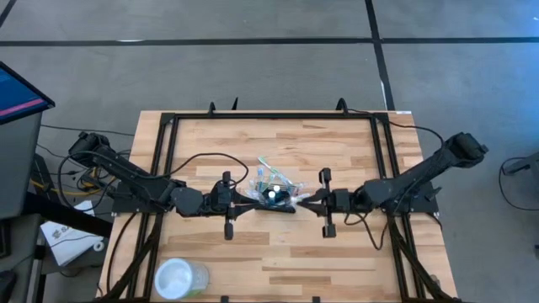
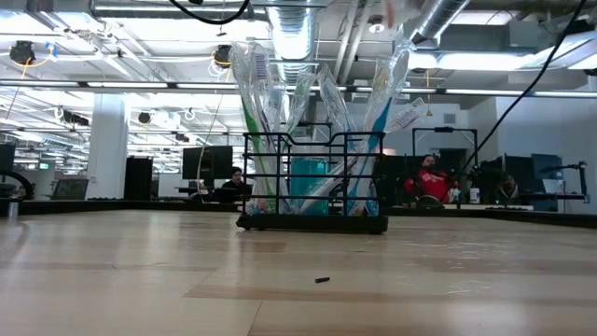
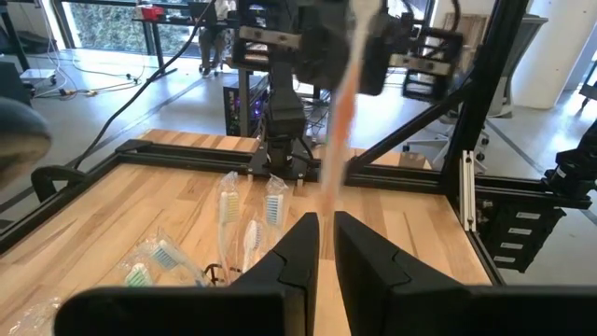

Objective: Pick & Place toothbrushing station
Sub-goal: Put the orange toothbrush into the wire organizer

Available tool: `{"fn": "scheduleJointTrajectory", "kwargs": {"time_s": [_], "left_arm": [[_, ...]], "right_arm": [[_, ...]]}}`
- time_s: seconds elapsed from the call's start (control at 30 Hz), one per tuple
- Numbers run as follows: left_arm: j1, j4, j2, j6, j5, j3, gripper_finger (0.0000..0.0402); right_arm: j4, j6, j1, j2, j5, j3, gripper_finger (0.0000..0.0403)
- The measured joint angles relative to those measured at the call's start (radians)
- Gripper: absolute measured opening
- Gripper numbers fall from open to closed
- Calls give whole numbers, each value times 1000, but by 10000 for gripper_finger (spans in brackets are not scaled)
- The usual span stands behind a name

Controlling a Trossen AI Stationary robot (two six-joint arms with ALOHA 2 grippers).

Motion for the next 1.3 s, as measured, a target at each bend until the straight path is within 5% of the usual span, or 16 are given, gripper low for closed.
{"fn": "scheduleJointTrajectory", "kwargs": {"time_s": [0.3,1.3], "left_arm": [[0,0,0,0,0,0,30],[0,0,0,1,0,0,30]], "right_arm": [[97,29,-110,0,-114,-47,0],[309,119,-248,5,-197,-219,0]]}}
